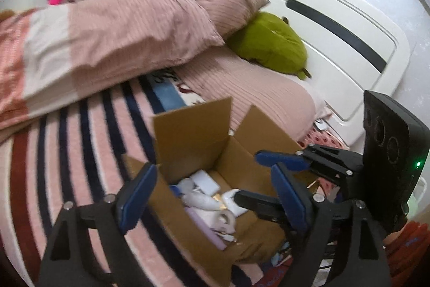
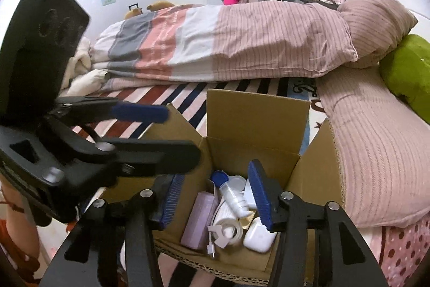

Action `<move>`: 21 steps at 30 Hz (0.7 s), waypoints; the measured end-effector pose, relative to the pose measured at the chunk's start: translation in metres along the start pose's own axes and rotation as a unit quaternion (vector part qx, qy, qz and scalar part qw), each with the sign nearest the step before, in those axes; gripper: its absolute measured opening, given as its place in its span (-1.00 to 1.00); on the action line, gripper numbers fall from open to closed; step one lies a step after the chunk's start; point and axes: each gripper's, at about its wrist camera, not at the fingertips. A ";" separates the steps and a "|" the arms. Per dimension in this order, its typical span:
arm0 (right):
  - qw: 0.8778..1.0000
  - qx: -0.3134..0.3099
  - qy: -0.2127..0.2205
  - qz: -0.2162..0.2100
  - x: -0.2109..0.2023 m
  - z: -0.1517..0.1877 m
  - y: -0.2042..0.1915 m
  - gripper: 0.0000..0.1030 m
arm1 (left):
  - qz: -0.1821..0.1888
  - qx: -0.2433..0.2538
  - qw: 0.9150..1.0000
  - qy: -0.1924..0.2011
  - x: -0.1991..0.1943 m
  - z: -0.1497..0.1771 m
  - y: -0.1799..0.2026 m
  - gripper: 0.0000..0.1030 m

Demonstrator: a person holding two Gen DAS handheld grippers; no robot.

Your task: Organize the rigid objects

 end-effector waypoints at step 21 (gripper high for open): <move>0.991 -0.071 0.077 -0.081 -0.028 0.001 -0.041 0.95 | -0.252 -0.091 0.962 0.043 -0.116 0.062 -0.041 0.87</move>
Point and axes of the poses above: each gripper's, at about its wrist camera, not at the fingertips, and x roughly the way its jaws point, y to its right, z to its underside, and after that the axes turned 15 degrees about x, right-handed
